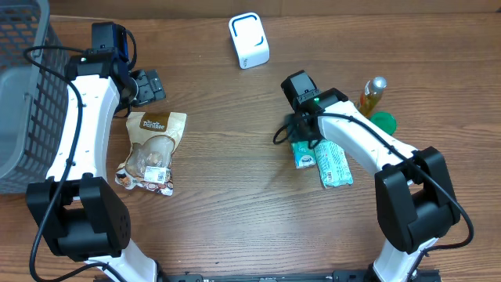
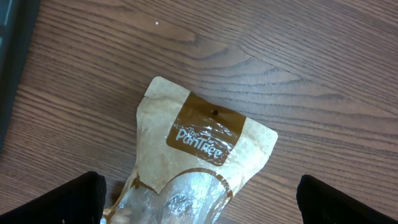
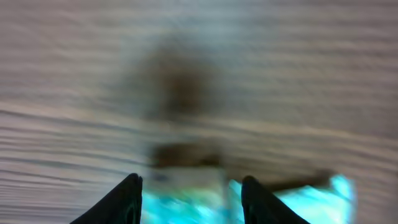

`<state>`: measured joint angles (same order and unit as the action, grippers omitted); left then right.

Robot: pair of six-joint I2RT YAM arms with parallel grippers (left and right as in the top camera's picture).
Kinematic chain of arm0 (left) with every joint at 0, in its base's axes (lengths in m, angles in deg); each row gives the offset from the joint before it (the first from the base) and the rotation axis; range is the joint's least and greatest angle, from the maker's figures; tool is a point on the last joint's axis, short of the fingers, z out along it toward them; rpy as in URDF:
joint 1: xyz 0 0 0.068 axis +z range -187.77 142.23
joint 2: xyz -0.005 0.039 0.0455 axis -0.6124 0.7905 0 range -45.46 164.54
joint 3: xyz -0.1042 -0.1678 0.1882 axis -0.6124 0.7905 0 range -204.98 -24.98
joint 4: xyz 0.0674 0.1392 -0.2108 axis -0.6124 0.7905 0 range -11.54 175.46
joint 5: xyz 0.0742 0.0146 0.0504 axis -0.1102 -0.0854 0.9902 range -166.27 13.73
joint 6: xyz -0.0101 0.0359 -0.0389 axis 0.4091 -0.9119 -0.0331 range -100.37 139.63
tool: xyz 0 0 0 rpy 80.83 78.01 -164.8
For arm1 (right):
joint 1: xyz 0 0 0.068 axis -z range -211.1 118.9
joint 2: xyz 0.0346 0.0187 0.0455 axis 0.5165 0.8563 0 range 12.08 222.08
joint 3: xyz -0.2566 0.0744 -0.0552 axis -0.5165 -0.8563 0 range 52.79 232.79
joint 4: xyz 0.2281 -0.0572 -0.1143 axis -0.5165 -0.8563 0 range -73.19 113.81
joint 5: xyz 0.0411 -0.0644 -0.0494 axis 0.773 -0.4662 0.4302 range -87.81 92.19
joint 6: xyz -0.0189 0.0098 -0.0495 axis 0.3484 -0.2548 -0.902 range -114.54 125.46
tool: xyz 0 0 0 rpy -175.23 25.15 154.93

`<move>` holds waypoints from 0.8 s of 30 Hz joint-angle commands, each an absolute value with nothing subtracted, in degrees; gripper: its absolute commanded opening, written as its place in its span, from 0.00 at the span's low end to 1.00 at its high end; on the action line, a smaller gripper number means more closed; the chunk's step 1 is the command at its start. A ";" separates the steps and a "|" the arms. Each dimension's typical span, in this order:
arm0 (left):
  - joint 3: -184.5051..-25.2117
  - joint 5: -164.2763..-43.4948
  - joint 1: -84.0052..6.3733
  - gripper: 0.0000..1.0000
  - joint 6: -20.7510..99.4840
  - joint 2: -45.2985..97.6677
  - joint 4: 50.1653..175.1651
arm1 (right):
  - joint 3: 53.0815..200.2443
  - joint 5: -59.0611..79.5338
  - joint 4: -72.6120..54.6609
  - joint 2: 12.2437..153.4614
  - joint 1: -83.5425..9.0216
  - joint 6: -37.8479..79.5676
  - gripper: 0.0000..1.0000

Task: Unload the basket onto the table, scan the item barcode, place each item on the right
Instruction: 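Lower the tissue pack onto the table beside the wipes and release, then move the left gripper down onto the PanTree snack bag and grasp it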

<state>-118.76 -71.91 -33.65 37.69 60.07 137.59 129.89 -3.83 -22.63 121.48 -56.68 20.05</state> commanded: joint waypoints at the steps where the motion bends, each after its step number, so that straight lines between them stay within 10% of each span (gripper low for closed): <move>1: -119.22 -71.38 -33.97 1.00 37.67 59.53 137.57 | 129.84 11.82 -19.08 121.40 -56.96 20.99 0.56; 8: -119.22 -71.38 -33.97 0.99 37.67 59.53 137.57 | 129.84 16.45 -8.55 121.40 -60.48 37.76 1.00; 24: -119.22 -71.38 -33.97 1.00 37.65 59.53 137.57 | 129.84 14.95 1.00 121.51 -65.44 39.57 1.00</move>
